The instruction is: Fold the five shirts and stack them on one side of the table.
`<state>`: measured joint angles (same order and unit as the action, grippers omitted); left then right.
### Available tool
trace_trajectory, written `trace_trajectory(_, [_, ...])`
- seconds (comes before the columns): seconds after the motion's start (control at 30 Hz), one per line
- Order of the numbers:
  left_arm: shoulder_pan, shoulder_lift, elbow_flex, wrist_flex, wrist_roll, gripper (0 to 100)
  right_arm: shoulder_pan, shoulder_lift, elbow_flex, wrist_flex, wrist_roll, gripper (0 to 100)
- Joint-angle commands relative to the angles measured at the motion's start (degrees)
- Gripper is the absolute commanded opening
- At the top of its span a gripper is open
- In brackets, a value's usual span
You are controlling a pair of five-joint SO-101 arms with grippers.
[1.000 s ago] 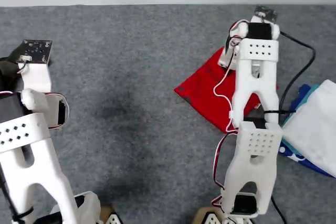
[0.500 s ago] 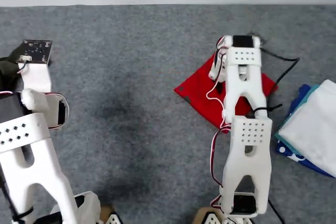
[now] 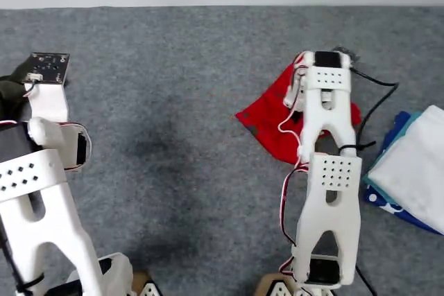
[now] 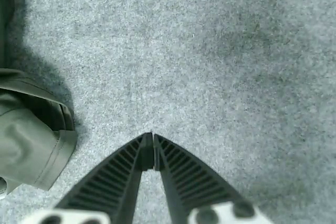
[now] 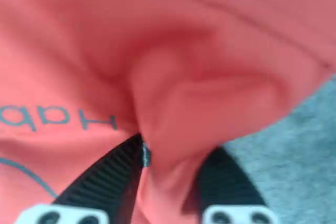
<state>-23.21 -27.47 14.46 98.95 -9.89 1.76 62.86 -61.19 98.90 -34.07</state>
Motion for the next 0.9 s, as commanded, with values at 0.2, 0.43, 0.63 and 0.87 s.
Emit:
trace_trajectory(0.2, [-0.26, -1.23, -1.8, 1.32, -0.44, 1, 5.23, -5.14, -6.07, 4.18, 15.74, 0.9])
trace_trajectory(0.43, [-0.26, -1.23, -1.8, 1.23, -0.44, 1, 10.24, -24.92, 8.53, 4.09, 25.85, 0.9])
trace_trajectory(0.63, [-0.18, -1.14, -1.8, 1.14, -0.44, 1, 12.53, -40.75, 18.11, 4.0, 29.36, 0.9])
trace_trajectory(0.87, [0.0, -1.14, -1.8, 1.05, -0.44, 1, 16.66, -51.38, 22.15, 4.0, 30.68, 0.9])
